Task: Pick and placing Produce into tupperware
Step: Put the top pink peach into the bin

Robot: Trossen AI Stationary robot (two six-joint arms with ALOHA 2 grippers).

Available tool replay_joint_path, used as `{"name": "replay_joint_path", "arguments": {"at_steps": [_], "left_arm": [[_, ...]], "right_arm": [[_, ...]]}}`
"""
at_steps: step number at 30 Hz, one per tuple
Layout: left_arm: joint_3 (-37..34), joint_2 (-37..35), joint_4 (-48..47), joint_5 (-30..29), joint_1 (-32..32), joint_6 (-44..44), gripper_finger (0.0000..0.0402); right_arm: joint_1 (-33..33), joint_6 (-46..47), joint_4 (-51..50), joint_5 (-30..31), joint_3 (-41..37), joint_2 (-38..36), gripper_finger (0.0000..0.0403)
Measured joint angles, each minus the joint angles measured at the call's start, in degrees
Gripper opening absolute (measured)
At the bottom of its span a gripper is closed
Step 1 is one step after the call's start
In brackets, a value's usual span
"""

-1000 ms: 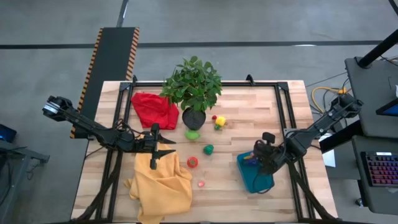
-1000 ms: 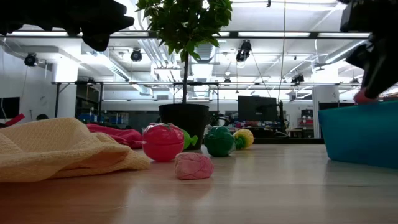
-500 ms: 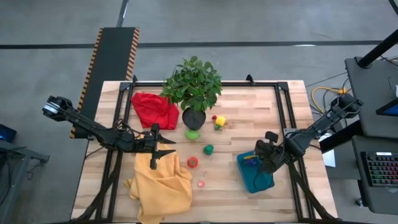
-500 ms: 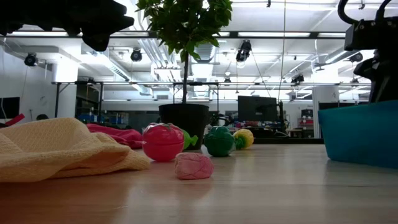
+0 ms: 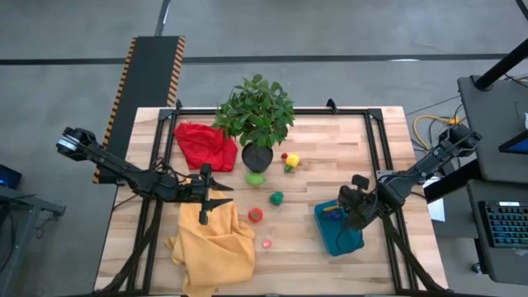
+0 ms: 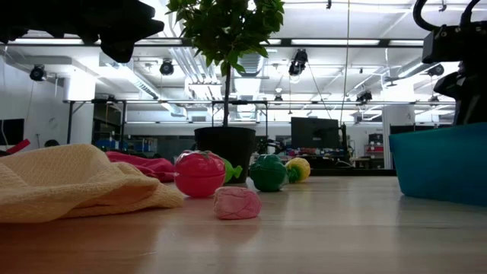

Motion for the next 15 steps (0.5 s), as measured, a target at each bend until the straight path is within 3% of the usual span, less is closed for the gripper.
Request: {"name": "replay_joint_path", "arguments": {"at_steps": [15], "left_arm": [[0.0, 0.0, 0.0, 0.0, 0.0, 0.0, 0.0129]], "right_arm": [[0.0, 0.0, 0.1, -0.1, 0.0, 0.0, 0.0108]]}}
